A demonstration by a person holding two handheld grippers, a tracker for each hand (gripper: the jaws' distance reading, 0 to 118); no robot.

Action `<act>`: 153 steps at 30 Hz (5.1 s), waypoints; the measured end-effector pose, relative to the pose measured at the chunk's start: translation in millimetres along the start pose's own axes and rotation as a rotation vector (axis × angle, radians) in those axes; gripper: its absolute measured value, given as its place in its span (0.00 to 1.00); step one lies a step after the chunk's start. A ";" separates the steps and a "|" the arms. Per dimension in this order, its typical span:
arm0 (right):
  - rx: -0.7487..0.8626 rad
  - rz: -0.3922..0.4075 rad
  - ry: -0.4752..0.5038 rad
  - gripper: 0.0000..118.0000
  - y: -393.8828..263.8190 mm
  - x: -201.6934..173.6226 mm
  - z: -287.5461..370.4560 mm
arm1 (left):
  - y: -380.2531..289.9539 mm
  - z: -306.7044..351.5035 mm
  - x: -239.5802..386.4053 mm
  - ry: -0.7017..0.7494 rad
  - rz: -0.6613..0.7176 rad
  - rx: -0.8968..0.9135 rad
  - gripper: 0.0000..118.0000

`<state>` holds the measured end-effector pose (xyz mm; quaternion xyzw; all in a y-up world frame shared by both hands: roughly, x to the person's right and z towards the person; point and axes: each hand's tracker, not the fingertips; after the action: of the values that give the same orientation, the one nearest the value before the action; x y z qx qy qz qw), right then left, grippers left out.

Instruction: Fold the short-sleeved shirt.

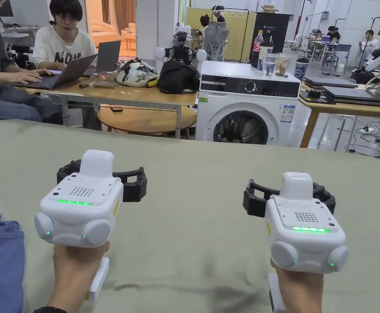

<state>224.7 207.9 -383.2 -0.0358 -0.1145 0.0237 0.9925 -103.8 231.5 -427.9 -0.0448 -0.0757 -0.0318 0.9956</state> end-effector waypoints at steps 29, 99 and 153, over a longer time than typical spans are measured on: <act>0.019 -0.038 -0.017 0.99 0.7 1.3 7.3 | -4.4 9.6 -1.3 0.011 0.050 0.026 0.99; -0.174 0.043 0.376 0.00 -5.8 -191.1 15.6 | -136.4 61.5 -297.6 0.242 0.258 -0.870 0.00; -0.163 -0.018 -0.016 0.00 7.0 58.5 54.9 | 4.4 42.7 101.2 -0.598 0.142 -0.379 0.02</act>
<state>268.8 221.8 -317.1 -0.1153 -0.1241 0.0054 0.9855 -10.0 234.2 -370.8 -0.2408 -0.3529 0.0386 0.9033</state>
